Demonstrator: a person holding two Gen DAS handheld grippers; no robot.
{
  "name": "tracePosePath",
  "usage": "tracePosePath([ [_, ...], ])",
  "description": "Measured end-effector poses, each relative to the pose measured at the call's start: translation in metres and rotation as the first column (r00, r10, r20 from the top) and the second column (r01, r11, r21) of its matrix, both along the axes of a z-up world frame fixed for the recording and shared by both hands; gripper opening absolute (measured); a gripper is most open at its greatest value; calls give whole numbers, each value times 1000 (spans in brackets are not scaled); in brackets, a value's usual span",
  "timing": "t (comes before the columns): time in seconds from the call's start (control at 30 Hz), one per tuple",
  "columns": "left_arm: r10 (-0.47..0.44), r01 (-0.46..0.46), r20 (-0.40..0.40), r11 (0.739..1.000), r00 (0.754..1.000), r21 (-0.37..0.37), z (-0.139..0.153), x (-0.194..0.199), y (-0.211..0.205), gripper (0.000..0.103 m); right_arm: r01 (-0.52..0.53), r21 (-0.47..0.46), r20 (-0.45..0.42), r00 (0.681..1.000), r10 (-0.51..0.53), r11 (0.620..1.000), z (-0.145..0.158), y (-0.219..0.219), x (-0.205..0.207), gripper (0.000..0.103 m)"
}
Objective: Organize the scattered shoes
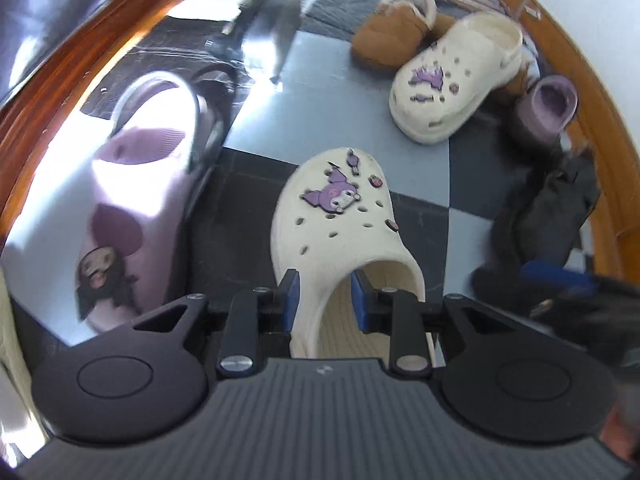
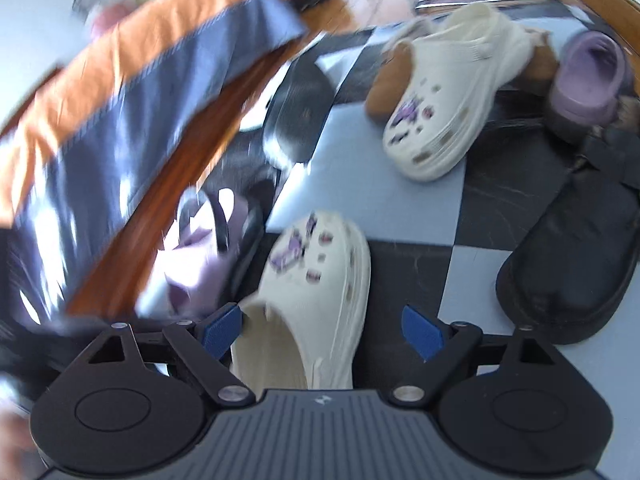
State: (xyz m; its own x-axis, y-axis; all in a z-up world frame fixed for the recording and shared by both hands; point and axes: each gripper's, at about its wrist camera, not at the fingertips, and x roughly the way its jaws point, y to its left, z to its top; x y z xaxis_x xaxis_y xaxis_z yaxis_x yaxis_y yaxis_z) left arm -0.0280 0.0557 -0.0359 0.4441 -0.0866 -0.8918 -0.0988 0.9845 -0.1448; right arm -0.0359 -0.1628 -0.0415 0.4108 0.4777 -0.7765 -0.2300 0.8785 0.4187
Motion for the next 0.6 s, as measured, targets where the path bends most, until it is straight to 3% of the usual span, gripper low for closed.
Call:
tracePosePath([
  [0.1, 44, -43, -29, 998, 999, 55, 7, -11, 11, 27, -84, -56, 6, 996, 84, 995, -11, 21, -4, 87],
  [0.17, 46, -45, -18, 998, 999, 53, 11, -19, 18, 27, -111, -83, -4, 994, 111, 990, -22, 34, -3, 84],
  [0.33, 54, -54, -7, 998, 999, 40, 11, -26, 26, 27, -63, -127, -70, 996, 55, 990, -58, 50, 2, 66],
  [0.37, 53, -53, -5, 998, 999, 46, 9, -25, 26, 28, -46, -114, -90, 995, 36, 992, -65, 49, 4, 55],
  [0.43, 55, -55, -3, 996, 998, 72, 5, -23, 24, 41, -6, -35, -114, 993, 2, 999, -75, 42, 7, 49],
  [0.47, 57, -57, -2, 995, 998, 83, 1, -23, 23, 41, 27, -8, -126, 992, -27, 1000, -77, 35, 8, 34],
  [0.53, 59, -59, 0, 994, 998, 91, -6, -23, 24, 41, 110, 63, -156, 983, -99, 992, -83, 17, 10, 31],
  [0.6, 65, -64, -10, 996, 998, 68, -13, -23, 28, 41, 138, 66, -141, 982, -128, 988, -84, 9, 8, 18],
])
